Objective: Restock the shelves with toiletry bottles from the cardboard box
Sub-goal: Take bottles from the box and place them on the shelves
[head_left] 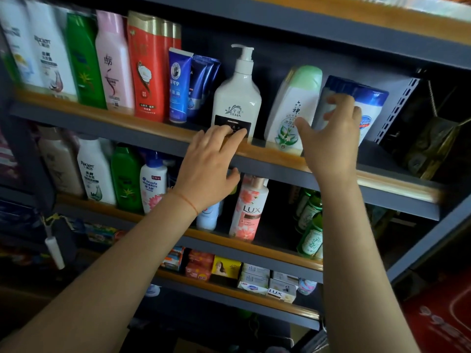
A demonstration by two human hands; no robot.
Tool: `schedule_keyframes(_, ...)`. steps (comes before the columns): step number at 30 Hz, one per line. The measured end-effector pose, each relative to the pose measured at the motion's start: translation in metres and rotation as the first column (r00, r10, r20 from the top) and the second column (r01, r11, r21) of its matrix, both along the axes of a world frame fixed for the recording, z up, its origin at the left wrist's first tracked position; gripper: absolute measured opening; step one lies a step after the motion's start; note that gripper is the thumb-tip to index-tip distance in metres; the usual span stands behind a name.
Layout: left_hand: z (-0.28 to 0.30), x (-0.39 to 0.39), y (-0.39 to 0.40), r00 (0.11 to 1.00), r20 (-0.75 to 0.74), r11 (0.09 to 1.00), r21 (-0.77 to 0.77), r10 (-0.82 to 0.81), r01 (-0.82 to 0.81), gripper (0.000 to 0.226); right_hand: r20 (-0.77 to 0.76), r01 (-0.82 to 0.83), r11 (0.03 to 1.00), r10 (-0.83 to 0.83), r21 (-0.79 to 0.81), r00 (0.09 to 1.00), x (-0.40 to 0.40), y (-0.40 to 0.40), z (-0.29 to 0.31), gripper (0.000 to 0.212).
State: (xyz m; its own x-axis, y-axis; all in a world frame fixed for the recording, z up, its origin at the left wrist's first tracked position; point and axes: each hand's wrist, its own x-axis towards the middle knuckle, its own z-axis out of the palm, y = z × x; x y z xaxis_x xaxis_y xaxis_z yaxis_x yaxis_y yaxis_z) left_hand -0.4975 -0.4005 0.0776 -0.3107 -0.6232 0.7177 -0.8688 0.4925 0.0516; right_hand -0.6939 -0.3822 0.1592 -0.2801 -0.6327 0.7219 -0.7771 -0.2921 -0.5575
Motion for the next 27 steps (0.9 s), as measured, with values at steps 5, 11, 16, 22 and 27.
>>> schedule_keyframes(5,-0.020,0.043,0.018,0.983,-0.178,0.996,-0.078,-0.045,0.031,0.049,0.048,-0.377,0.920,0.383,-0.107,0.922,0.061,0.034,-0.054,0.004)
schedule_keyframes(11,-0.133,0.146,0.061,0.895,-0.359,0.931,0.338,0.264,-0.139,0.034,0.207,-0.667,0.658,0.640,0.350,0.740,0.174,0.011,-0.176,0.010)
schedule_keyframes(16,-0.268,0.268,0.146,0.680,-0.293,0.545,0.817,0.672,-0.188,0.026,0.323,-0.683,0.304,0.708,0.664,0.629,0.302,0.020,-0.305,0.014)
schedule_keyframes(22,-0.392,0.376,0.269,0.340,-0.116,0.271,0.850,0.933,-0.453,0.045,0.450,-0.543,-0.098,0.691,0.834,0.566,0.438,0.051,-0.436,0.014)
schedule_keyframes(27,-0.440,0.423,0.307,-0.009,-0.199,0.173,0.872,0.980,-0.457,0.088,0.473,-0.288,-0.377,0.643,0.880,0.603,0.541,0.088,-0.543,0.005)
